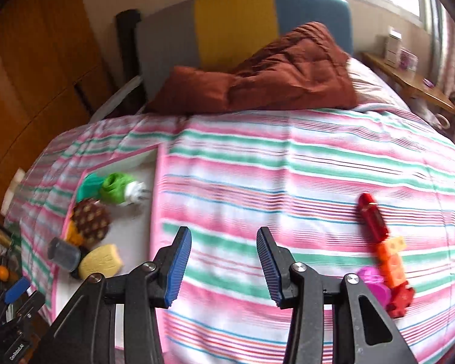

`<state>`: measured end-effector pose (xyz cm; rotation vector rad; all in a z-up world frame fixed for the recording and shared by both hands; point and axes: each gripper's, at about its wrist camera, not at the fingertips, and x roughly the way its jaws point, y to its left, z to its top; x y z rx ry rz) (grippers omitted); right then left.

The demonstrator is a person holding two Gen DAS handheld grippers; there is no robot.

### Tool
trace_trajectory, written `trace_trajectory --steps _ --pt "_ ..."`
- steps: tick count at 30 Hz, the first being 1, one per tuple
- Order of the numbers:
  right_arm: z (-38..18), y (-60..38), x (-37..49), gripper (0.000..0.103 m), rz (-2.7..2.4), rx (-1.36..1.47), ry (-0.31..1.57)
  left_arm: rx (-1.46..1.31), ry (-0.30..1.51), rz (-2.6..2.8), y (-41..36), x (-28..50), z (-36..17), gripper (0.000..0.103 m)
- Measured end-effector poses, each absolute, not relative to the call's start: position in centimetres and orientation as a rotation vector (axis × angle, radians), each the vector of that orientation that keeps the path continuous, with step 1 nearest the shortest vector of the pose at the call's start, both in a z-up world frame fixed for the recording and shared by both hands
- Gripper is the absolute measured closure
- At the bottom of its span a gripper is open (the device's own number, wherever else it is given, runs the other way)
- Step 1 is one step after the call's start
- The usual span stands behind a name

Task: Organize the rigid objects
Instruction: 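Move both tools back toward the red tube and orange blocks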

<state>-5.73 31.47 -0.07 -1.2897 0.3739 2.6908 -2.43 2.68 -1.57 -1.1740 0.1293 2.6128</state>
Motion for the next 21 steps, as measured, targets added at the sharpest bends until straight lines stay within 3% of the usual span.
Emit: trace_trajectory --steps 11,17,21 --pt "-0.2 45.1 -0.5 0.058 2.4 -1.089 0.531 -1.151 0.221 2.552 6.7 -2.4 -1.2 0.05" --pt "-1.4 50.5 3.2 0.058 2.231 -0.96 0.837 -1.14 0.279 2.487 9.9 -2.3 -1.3 0.05" --pt "-1.3 51.5 4.5 0.058 2.193 -0.885 0.932 -1.104 0.333 2.413 13.0 -1.9 -1.3 0.05"
